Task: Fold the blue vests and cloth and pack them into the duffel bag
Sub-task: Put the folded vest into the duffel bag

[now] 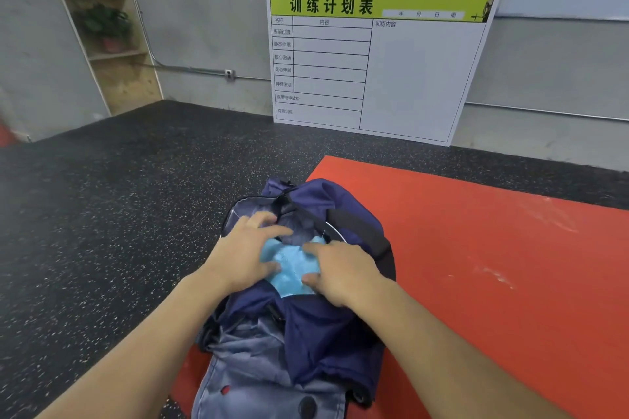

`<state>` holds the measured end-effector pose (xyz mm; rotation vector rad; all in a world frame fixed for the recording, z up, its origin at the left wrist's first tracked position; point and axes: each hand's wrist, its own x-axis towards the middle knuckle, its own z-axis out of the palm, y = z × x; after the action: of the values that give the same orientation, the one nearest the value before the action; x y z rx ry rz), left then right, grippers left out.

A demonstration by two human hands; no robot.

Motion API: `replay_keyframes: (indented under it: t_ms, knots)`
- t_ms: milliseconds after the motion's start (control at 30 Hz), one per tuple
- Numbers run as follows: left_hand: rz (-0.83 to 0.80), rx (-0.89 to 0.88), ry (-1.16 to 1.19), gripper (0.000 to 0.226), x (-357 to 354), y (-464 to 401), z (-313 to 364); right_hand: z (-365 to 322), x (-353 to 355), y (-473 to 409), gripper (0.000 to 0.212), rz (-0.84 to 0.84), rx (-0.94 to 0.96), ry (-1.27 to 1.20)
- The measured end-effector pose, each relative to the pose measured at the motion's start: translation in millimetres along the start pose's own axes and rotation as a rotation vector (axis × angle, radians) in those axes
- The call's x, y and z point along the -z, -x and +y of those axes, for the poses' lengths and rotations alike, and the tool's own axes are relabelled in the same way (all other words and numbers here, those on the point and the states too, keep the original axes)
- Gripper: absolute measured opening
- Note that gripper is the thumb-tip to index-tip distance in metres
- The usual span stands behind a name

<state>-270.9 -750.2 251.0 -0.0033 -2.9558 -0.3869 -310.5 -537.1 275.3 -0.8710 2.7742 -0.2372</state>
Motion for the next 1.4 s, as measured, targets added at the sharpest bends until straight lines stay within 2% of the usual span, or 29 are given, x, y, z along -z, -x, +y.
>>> replay_keyframes:
  t_ms: [133, 200, 267, 367, 567, 700, 767, 867, 967, 1067, 1267, 1400]
  knots:
    - [-0.158, -0.016, -0.088, 0.048, -15.1, 10.6, -3.4, 6.1, -28.4, 2.3, 0.069, -0.067, -0.024, -0.043]
    - [-0.160, -0.013, -0.074, 0.048, -24.0, 17.1, -11.2, 11.9, -36.1, 2.2, 0.073, -0.068, -0.036, -0.106]
    - [-0.121, -0.031, -0.005, 0.055, -26.9, 23.4, -15.3, 14.5, -39.5, 3.2, 0.075, -0.063, -0.053, -0.167]
    - [-0.096, -0.067, 0.061, 0.078, -28.4, 26.1, -17.3, 11.7, -43.8, 10.5, 0.080, -0.073, -0.077, -0.247]
    - [-0.113, -0.078, 0.090, 0.079, -16.1, 34.4, -17.2, 1.9, -44.2, 36.4, 0.081, -0.091, -0.061, -0.341]
    - [0.012, -0.060, 0.186, 0.075, 6.2, 49.9, -2.4, 4.3, -35.2, 58.2, 0.068, 0.119, -0.005, -0.397]
    - [0.065, -0.050, 0.239, 0.070, 20.5, 57.8, 9.2, 8.4, -27.3, 71.7, 0.063, 0.226, 0.046, -0.506]
    - [0.122, -0.093, 0.286, 0.062, 43.6, 69.8, 37.3, 22.2, -13.4, 97.4, 0.063, 0.306, 0.125, -0.668]
    - [0.154, -0.154, 0.319, 0.057, 60.8, 79.7, 77.9, 40.4, 4.9, 130.7, 0.063, 0.357, 0.147, -0.708]
    - [0.170, -0.236, 0.384, 0.050, 65.6, 85.6, 124.8, 63.6, 19.3, 164.7, 0.062, 0.398, 0.142, -0.704]
    - [0.148, -0.384, 0.416, 0.055, 57.5, 94.9, 229.4, 120.1, 43.1, 247.0, 0.062, 0.453, 0.087, -0.635]
    - [0.112, -0.487, 0.493, 0.050, 41.2, 101.1, 308.3, 169.1, 48.8, 316.1, 0.064, 0.492, 0.021, -0.567]
